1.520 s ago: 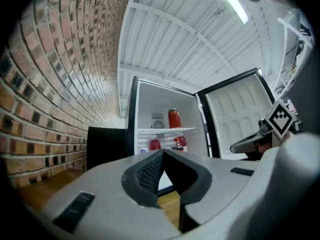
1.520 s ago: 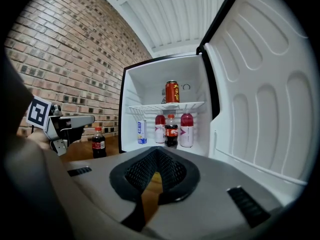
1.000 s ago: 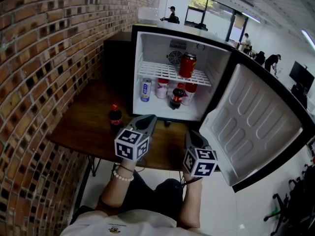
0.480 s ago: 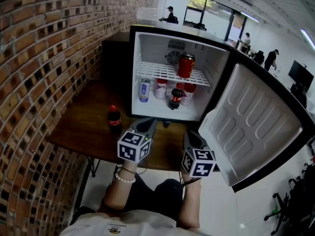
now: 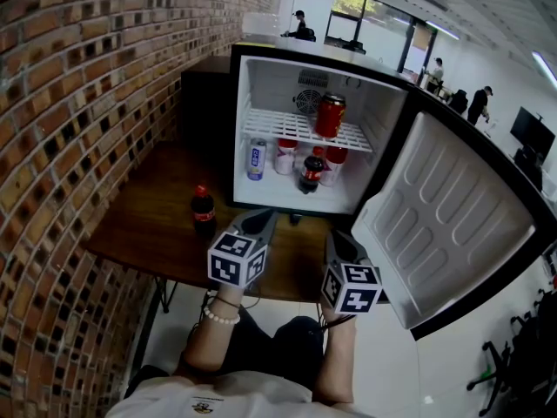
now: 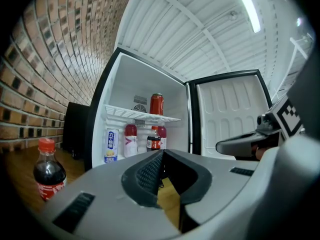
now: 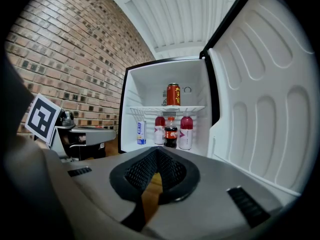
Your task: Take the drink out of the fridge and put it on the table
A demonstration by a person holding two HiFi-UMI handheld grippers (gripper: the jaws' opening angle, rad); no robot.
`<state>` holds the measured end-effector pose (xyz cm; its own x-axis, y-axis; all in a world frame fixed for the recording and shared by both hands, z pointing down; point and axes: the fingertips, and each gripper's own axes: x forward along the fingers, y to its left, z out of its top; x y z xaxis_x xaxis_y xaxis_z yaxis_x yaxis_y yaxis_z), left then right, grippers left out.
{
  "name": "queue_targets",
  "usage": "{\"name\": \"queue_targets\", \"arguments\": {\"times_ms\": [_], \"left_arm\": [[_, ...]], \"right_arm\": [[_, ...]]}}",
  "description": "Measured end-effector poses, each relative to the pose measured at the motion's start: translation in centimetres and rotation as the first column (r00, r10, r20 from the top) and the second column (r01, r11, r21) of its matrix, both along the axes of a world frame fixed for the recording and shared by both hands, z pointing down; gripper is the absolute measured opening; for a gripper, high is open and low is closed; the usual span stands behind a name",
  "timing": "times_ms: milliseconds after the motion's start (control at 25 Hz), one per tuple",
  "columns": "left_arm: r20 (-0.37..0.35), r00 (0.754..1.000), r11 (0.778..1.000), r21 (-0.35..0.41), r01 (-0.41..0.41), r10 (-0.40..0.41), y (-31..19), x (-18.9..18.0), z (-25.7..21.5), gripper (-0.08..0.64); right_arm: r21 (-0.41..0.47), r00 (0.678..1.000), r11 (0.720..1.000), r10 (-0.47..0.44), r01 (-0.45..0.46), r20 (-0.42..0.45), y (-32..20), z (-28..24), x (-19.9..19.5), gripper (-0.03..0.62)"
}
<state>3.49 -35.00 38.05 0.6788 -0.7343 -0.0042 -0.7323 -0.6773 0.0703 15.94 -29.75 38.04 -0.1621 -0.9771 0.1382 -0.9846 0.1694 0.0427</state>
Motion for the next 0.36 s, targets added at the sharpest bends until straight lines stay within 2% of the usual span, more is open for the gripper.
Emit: {"name": "queue_targets", "arguments": {"times_ms": [360], "left_arm": [[-0.007,1.000,1.000,-0.006,0.007,-0.007,-0.07,-0.27,0.03,0.002]], "right_arm": [[-0.007,1.000,1.000,0.002,-0.002,-0.002,0.04,0.07,0.16,0.012]]}}
